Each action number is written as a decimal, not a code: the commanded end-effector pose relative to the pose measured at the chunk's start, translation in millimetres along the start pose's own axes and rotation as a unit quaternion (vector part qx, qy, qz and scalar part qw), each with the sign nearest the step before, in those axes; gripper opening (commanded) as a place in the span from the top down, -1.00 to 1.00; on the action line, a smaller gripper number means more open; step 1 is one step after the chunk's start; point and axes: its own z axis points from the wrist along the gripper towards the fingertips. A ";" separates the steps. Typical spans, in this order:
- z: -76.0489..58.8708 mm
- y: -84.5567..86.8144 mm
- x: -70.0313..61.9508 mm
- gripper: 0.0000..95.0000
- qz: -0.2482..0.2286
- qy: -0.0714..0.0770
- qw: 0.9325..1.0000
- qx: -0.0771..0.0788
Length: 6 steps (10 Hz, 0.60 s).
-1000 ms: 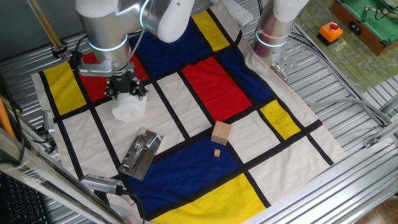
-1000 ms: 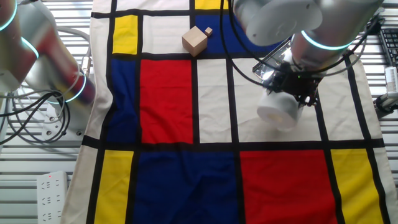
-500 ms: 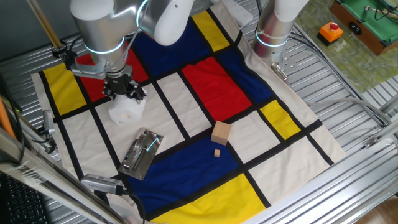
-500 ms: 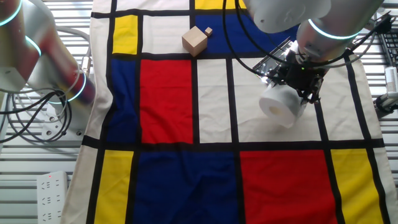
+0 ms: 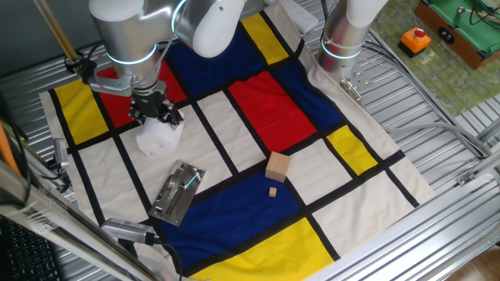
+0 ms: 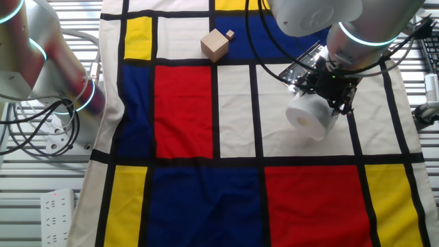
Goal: Put the toilet paper on its holder
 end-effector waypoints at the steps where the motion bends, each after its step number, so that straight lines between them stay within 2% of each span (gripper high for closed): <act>1: -1.6 0.4 0.9 1.00 -0.002 0.002 1.000 0.001; 4: -1.6 0.4 0.9 1.00 -0.003 -0.002 1.000 0.000; 5: -1.6 0.4 0.9 1.00 -0.006 -0.014 1.000 -0.010; 6: -1.6 0.4 0.9 1.00 -0.017 -0.019 1.000 -0.015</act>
